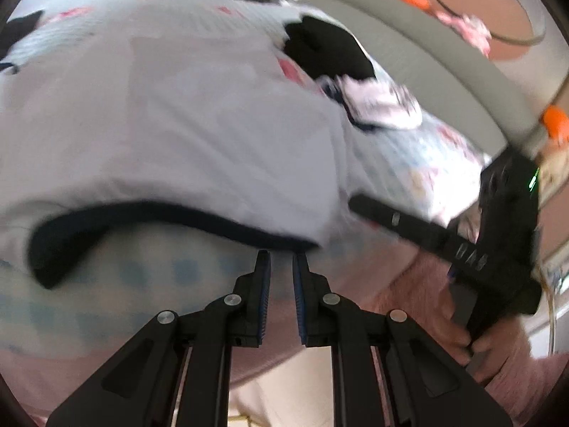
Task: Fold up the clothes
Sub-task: 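Hold the hem with both grippers and tug it to flatten the shirt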
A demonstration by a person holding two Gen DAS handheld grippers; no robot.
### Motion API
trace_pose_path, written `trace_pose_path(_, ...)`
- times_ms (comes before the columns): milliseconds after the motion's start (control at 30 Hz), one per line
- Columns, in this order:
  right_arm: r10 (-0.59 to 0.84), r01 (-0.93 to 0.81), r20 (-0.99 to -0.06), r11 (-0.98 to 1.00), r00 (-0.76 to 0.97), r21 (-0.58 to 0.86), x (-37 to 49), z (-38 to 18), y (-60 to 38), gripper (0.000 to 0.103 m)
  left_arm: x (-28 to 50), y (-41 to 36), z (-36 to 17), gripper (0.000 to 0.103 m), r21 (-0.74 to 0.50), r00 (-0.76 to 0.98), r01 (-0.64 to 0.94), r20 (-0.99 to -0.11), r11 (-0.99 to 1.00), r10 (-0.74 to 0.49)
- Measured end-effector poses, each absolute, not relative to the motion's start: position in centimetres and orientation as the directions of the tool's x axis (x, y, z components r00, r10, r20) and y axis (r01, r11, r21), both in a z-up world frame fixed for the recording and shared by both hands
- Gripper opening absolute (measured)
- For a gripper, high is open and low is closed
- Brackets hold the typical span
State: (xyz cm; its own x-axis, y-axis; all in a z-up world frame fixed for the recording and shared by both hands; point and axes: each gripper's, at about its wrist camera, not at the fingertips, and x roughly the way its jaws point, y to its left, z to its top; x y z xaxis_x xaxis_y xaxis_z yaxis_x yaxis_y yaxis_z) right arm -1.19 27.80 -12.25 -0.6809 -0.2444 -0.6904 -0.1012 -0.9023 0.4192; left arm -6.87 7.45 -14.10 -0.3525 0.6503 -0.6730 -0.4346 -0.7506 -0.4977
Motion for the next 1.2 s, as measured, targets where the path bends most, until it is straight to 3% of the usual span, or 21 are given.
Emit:
trace_pose_path(67, -0.277, -0.089, -0.701, -0.895, -0.657, 0.437, -2.0, -13.0, 27.7, 0.053, -7.5, 7.2, -14.0, 0.014, -0.493, -0.371, -0.418, -0.674, -0.763, 0.639)
trace_pose_path(133, -0.325, -0.071, -0.714, -0.883, -0.62, 0.464, -3.0, -14.1, 27.6, 0.054, -8.3, 7.7, -14.0, 0.014, -0.47, -0.376, -0.419, -0.689, -0.777, 0.62)
trace_pose_path(533, -0.15, -0.152, -0.755, -0.937, -0.638, 0.314, -6.4, -14.9, 29.7, 0.048, -10.2, 9.4, -14.8, 0.014, -0.325, -0.373, -0.46, -0.774, -0.827, 0.512)
trace_pose_path(733, -0.179, -0.092, -0.688, -0.937, -0.703, 0.338, -3.2, -11.9, 28.8, 0.049, -9.4, 9.7, -15.3, 0.014, -0.302, -0.383, -0.482, -0.771, -0.823, 0.508)
trace_pose_path(900, -0.282, -0.07, -0.714, -0.905, -0.641, 0.42, -0.6, -12.3, 27.7, 0.049, -9.9, 10.8, -14.0, 0.014, -0.354, -0.371, -0.524, -0.724, -0.775, 0.582)
trace_pose_path(1000, -0.27, -0.098, -0.781, -0.917, -0.563, 0.387, -1.4, -14.2, 27.4, 0.049, -10.3, 11.4, -14.8, 0.014, -0.402, -0.334, -0.517, -0.719, -0.756, 0.61)
trace_pose_path(1200, -0.234, -0.106, -0.775, -0.927, -0.587, 0.361, -2.5, -14.5, 28.0, 0.049, -9.7, 11.7, -15.8, 0.014, -0.436, -0.261, -0.537, -0.728, -0.722, 0.634)
